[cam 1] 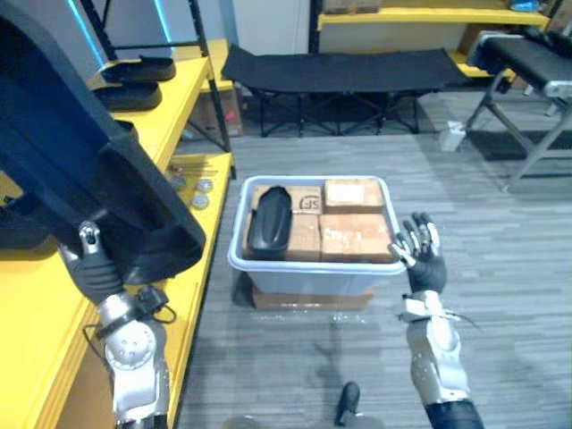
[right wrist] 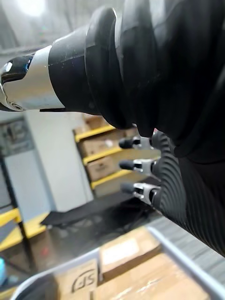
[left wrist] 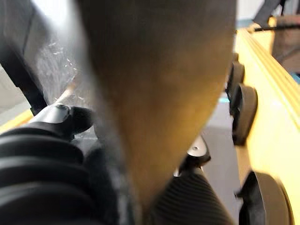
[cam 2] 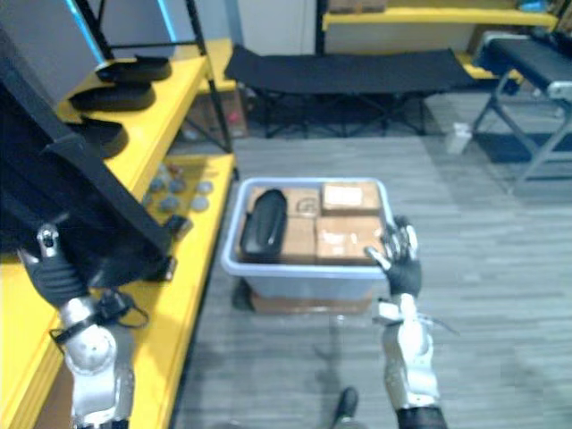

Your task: Walk over and take plastic housings, then place them on the shelf

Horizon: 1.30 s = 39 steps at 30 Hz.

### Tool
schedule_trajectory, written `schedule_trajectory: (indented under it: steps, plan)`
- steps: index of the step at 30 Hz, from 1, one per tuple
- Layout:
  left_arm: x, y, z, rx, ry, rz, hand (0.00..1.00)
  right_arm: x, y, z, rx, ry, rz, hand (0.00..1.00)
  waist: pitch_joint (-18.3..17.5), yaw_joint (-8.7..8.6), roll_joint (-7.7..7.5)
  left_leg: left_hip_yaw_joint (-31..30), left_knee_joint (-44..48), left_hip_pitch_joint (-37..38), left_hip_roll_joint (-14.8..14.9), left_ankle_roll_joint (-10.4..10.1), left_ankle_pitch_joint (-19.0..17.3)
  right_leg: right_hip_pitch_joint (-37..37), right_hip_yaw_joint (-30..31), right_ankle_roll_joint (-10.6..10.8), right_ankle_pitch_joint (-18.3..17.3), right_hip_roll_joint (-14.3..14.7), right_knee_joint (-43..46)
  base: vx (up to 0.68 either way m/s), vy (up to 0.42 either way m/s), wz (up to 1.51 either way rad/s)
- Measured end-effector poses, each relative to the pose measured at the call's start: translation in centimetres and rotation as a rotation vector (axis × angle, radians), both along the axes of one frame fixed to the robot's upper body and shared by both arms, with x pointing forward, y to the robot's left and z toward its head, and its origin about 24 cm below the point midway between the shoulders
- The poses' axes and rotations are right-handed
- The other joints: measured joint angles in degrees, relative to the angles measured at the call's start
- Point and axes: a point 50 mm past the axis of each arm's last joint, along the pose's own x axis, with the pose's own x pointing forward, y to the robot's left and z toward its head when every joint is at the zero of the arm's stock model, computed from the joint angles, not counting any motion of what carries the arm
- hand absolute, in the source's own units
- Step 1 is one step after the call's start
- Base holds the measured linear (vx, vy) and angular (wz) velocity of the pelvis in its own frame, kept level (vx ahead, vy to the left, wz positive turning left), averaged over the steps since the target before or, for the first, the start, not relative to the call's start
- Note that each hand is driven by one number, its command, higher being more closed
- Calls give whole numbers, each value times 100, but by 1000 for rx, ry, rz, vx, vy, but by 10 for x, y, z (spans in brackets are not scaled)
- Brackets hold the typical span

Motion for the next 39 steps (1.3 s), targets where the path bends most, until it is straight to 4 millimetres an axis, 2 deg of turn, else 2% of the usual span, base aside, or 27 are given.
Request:
schedule_trajectory:
  steps: [3,6,8,10,11,12,13,14,17,19,21,22,23,24,25,26,27,29,30,33,35,38,39]
  plan:
    - [-8,8,-6,-8,46,59,100,0,4,-3,-8,24,30,0,-10,33,11,-327,9,-180,-64,36,39,58,-303,14,21,-90,52,52,9,47]
    - [-28,21,-19,-63,97,177,100,1,14,-6,-19,50,74,0,-13,251,6,-640,4,-259,-111,87,82,257,-718,19,16,-171,53,48,16,65]
    - [-39,28,-25,-80,122,233,100,0,20,-8,-8,61,90,0,-10,332,-92,-882,100,-613,-256,171,233,417,-1275,149,-86,-370,54,53,19,140]
    - [-43,30,-27,-75,135,245,100,0,23,-12,-3,83,86,0,24,350,-145,-851,240,-983,-338,252,421,688,-1920,258,-167,-534,55,54,44,201]
    - [-48,34,-28,-67,148,253,100,0,23,-16,-17,106,73,0,56,498,-180,-894,213,-1025,-388,250,519,861,-2054,298,-197,-593,55,52,71,177]
    - [-52,36,-29,-62,158,267,100,0,26,-18,-14,112,75,0,66,602,-210,-934,199,-1039,-416,255,550,916,-2090,328,-219,-615,55,47,75,119]
    - [-64,43,-32,-64,179,297,100,1,35,-18,-13,115,90,0,85,789,-246,-1077,184,-1086,-492,267,580,1004,-2148,390,-309,-656,56,55,37,80]
    - [-77,49,-36,-81,197,330,100,4,43,-20,-34,121,112,0,82,893,-282,-1081,188,-1153,-520,276,603,1054,-2193,410,-407,-683,63,49,21,75]
    - [-98,52,-40,-101,216,375,100,9,51,-23,-54,135,138,0,214,967,-282,-886,203,-1285,-438,287,690,1052,-2389,469,-694,-817,437,3,23,65]
    - [-101,52,-36,-90,193,369,100,11,56,-23,-59,136,145,0,327,1024,-346,-894,219,-1358,-439,285,708,932,-2345,471,-840,-893,689,-25,21,25]
    - [-97,50,-28,-58,156,327,100,11,55,-22,-59,128,120,0,490,964,-387,-1108,278,-1456,-514,271,753,809,-1886,492,-1148,-873,970,-9,-11,61]
    - [-88,46,-22,-37,124,270,100,7,51,-24,-55,142,84,0,527,828,-396,-1426,355,-1582,-634,277,767,712,-1359,425,-1470,-773,1185,11,-26,128]
    - [-78,42,-18,-37,90,196,100,2,46,-28,-49,161,53,0,545,714,-394,-1725,391,-1635,-762,284,795,620,-834,278,-1807,-668,1423,22,-25,133]
    - [-73,40,-16,-35,74,162,100,-2,44,-29,-46,166,35,0,545,681,-394,-1879,390,-1666,-828,277,816,559,-608,164,-1977,-635,1569,35,-13,123]
    - [-66,37,-12,-33,46,116,100,-7,41,-30,-40,163,9,0,555,596,-389,-2101,370,-1721,-920,275,861,516,-271,-36,-2188,-579,1749,43,9,114]
    - [-59,34,-7,-22,15,74,100,-13,38,-30,-38,160,-16,0,568,506,-414,-2322,355,-1775,-1030,268,923,465,103,-138,-2352,-560,1895,44,11,134]
    - [-51,31,1,3,-24,29,100,-16,34,-29,-48,149,-40,0,674,477,-446,-2495,261,-1769,-1123,235,1018,456,328,-41,-2464,-590,2057,20,-11,106]
    - [-47,29,9,20,-62,15,100,-14,28,-23,-69,101,-62,0,867,502,-445,-2533,186,-1765,-1123,184,1103,434,343,113,-2553,-606,2157,-35,-71,40]
    - [-45,27,9,12,-70,11,100,-11,21,-15,-84,51,-87,0,1002,476,-357,-2467,165,-1765,-1075,180,1162,429,345,158,-2549,-577,2157,-51,-74,-2]
    - [-39,22,10,4,-83,-12,100,-10,13,-7,-96,2,-91,0,1063,453,-272,-2388,18,-1704,-923,118,1217,370,371,197,-2527,-495,2133,-42,-59,-20]
    - [-38,20,11,3,-87,-17,100,-12,12,-8,-101,3,-86,0,1076,450,-279,-2313,-37,-1629,-875,112,1228,390,375,198,-2527,-481,2118,-22,-34,-19]
    - [-34,19,20,27,-127,-26,100,-19,12,-11,-108,4,-65,0,1108,418,-310,-2180,254,-1595,-908,158,1011,534,380,247,-2661,-535,2112,-6,12,-8]
    - [-34,19,23,36,-140,-30,100,-19,12,-10,-107,1,-68,0,1124,422,-340,-2123,425,-1604,-944,212,877,609,385,183,-2725,-580,2113,36,73,-1]
